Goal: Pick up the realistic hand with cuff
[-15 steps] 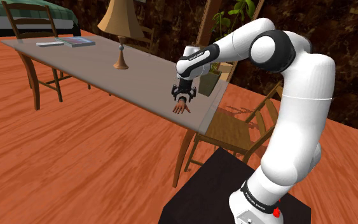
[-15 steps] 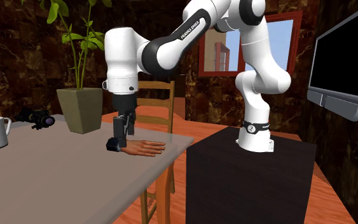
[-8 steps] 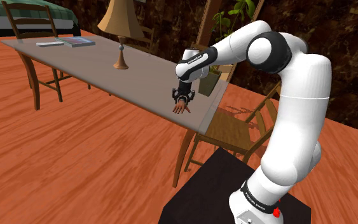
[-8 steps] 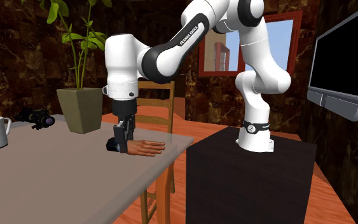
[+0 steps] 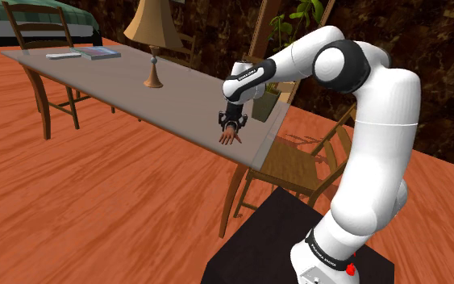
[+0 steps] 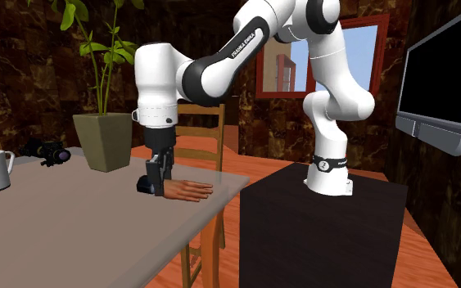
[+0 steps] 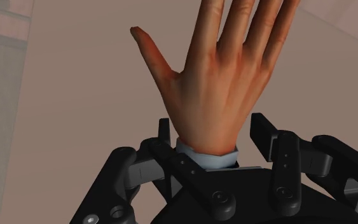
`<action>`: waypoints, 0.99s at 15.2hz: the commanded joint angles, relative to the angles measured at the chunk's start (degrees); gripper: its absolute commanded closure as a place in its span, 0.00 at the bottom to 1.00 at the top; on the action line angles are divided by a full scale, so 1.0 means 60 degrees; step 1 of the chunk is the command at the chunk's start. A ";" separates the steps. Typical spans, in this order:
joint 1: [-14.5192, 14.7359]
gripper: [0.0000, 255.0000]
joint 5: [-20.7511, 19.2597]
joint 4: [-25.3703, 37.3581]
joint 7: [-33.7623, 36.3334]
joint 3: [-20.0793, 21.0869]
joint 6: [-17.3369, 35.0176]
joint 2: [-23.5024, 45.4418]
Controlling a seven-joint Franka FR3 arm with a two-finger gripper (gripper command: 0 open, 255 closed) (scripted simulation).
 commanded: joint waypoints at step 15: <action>0.0032 1.00 -0.0030 0.0602 -0.0060 -0.0018 -0.1561 -0.0947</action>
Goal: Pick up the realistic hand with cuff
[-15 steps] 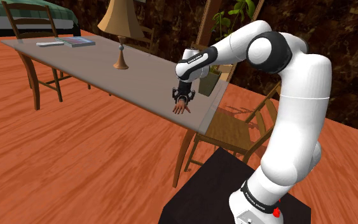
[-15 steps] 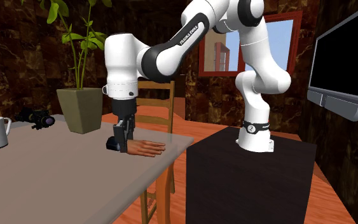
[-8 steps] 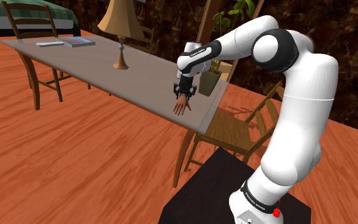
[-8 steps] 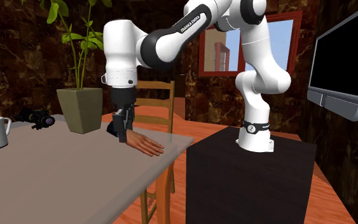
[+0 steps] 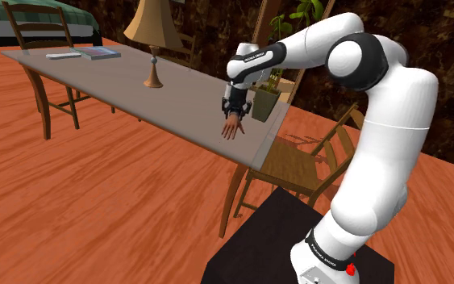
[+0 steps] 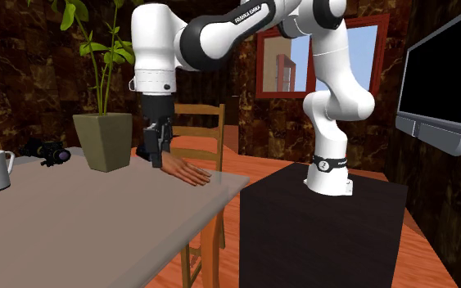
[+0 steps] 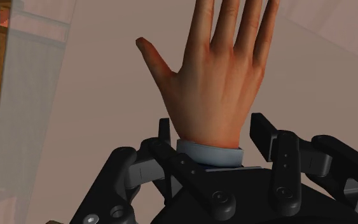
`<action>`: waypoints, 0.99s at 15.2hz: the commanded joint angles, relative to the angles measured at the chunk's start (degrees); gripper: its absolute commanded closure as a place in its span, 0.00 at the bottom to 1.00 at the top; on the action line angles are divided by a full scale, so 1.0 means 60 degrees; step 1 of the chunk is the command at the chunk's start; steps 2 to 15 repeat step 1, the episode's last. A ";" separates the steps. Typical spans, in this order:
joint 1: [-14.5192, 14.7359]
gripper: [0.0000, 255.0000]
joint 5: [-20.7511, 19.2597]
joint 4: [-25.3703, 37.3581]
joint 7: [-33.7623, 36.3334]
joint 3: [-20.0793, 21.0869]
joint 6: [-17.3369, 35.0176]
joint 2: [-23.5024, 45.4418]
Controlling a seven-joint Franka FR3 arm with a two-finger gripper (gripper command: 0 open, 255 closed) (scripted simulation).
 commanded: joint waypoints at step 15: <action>0.0007 1.00 -0.0001 0.0042 0.0006 0.0003 -0.0073 -0.0029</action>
